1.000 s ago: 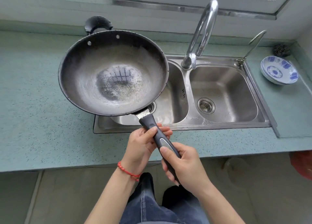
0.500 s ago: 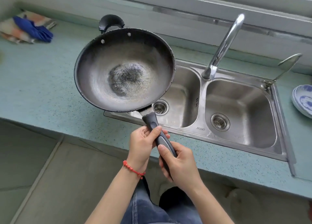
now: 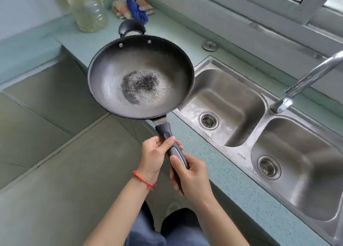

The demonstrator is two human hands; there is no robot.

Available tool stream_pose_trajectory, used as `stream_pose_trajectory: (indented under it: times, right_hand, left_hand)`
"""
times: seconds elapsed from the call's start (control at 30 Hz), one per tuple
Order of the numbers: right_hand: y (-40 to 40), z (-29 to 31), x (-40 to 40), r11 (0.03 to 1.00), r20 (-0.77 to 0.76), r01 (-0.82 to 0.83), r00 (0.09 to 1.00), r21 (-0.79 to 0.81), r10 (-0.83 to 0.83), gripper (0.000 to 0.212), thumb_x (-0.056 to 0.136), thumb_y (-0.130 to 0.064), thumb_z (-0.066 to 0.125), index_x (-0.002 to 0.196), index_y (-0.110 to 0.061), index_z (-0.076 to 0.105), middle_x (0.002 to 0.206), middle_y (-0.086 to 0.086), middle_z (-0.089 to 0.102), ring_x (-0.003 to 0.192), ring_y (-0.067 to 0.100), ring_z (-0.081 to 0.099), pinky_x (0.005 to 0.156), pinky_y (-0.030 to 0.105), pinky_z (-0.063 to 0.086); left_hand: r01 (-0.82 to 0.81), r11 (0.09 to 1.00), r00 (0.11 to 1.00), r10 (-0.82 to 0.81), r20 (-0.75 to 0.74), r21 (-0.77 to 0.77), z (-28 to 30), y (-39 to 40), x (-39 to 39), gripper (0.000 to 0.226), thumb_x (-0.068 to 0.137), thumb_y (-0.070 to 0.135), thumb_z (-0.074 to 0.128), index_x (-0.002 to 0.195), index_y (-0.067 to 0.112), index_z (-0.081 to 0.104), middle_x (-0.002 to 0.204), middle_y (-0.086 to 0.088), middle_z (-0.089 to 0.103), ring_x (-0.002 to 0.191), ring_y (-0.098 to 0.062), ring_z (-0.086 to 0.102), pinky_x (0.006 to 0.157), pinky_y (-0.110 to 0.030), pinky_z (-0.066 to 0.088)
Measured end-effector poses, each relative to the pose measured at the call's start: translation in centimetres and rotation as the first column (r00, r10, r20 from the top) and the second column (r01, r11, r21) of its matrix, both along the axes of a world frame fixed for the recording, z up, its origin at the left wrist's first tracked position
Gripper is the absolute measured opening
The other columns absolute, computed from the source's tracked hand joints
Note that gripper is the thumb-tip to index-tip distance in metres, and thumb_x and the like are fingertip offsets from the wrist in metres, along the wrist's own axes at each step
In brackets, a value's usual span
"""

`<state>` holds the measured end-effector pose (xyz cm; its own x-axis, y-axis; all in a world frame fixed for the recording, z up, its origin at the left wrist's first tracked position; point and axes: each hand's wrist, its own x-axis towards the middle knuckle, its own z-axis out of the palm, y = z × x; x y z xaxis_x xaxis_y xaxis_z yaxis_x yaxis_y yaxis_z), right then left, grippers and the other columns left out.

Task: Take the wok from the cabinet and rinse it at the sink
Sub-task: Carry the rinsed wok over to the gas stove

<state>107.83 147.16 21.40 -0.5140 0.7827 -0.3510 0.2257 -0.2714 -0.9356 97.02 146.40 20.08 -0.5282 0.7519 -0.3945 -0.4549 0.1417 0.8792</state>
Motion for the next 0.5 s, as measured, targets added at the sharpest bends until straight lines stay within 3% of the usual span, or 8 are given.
stream_pose_trajectory:
  times: [0.5]
  right_hand:
    - [-12.8, 0.8, -13.4, 0.902, 0.041, -0.432, 0.901, -0.022, 0.432, 0.031, 0.091, -0.014, 0.048, 0.061, -0.005, 0.047, 0.039, 0.002, 0.045, 0.029, 0.01, 0.034, 0.034, 0.019, 0.029]
  left_hand:
    - [-0.394, 0.919, 0.918, 0.395, 0.035, -0.011, -0.3, -17.2, -12.1, 0.02, 0.086, 0.001, 0.051, 0.067, -0.004, 0.059, 0.051, -0.003, 0.066, 0.052, -0.013, 0.065, 0.051, -0.021, 0.051]
